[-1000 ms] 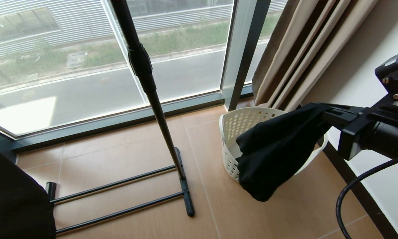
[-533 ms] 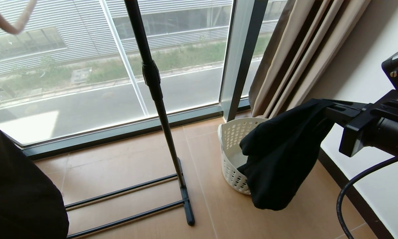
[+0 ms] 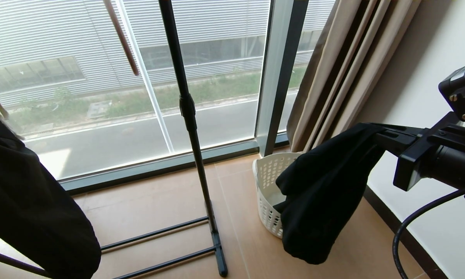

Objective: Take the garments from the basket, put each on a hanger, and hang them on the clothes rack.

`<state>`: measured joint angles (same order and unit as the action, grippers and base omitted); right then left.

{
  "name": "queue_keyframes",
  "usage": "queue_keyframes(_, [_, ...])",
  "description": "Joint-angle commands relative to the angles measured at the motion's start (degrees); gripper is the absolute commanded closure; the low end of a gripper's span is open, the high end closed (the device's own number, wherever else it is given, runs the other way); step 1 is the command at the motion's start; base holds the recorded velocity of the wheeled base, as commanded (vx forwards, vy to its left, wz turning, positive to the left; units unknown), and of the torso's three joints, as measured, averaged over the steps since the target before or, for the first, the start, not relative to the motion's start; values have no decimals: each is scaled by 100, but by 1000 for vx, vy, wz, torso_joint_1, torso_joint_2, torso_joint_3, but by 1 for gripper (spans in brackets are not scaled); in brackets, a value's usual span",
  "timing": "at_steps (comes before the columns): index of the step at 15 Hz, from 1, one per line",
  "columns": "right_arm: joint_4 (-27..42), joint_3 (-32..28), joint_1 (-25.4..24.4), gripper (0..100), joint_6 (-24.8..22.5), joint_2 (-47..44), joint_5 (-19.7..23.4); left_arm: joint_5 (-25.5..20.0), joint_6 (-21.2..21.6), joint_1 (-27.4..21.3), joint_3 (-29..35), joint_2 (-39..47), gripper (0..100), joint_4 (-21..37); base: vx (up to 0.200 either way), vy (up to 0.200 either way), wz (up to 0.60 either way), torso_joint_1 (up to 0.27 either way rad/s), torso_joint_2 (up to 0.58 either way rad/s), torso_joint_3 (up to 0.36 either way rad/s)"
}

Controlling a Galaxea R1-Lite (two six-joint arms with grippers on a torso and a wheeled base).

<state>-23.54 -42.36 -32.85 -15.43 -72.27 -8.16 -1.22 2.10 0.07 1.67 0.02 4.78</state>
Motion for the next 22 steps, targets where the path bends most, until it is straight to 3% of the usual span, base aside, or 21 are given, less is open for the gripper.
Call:
queue_keyframes(1, [-1, 35, -2, 100, -12, -24, -2, -1, 1, 1, 0, -2, 0, -3, 0, 0, 0, 32, -378, -124])
queue_keyframes(15, [-10, 149, -2, 100, -12, 11, -2, 8, -34, 1, 0, -2, 0, -3, 0, 0, 0, 115, -471, -159])
queue_keyframes(22, [-10, 184, -11, 100, -12, 28, -2, 8, -34, 10, -9, -2, 0, -3, 0, 0, 0, 206, -555, -309])
